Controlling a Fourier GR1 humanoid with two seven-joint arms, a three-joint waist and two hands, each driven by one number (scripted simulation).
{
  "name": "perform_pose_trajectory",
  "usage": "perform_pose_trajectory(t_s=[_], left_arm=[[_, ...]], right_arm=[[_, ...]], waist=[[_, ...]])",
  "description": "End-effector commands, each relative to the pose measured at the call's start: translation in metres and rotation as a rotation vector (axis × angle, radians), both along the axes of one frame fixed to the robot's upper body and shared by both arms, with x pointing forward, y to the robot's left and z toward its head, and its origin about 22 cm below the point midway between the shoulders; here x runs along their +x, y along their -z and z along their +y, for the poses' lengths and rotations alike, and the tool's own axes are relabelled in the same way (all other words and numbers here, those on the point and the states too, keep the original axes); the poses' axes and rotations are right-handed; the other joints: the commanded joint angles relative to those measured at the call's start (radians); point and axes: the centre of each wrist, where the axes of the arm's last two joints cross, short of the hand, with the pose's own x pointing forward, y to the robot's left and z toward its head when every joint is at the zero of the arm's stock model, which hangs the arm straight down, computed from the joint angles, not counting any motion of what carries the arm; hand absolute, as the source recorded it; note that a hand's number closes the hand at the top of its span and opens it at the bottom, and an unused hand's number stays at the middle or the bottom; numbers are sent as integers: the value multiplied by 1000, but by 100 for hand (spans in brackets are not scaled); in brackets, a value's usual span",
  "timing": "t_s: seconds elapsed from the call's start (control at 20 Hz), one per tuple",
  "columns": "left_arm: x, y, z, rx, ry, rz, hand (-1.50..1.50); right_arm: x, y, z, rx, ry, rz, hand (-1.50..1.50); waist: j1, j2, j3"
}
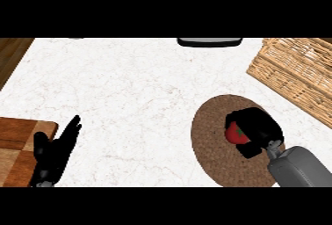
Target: Pick the tomato from the placemat and place it in the basket
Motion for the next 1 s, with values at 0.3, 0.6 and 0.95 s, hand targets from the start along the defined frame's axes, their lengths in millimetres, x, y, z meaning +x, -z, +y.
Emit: perform_pose_trajectory(t_s=[0.3,0.6,0.95], left_arm=[[-9,12,-1,-12,12,132,0],[0,6,-9,0,40,92,0],[-9,23,-13,-11,35,123,0]], right_arm=[[32,12,27,-57,255,-25,150],[82,-14,49,-28,822,-66,150],[113,-78,102,203,1057,-360,150]], waist=[[20,17,-12],[70,37,-13],[66,30,-13]])
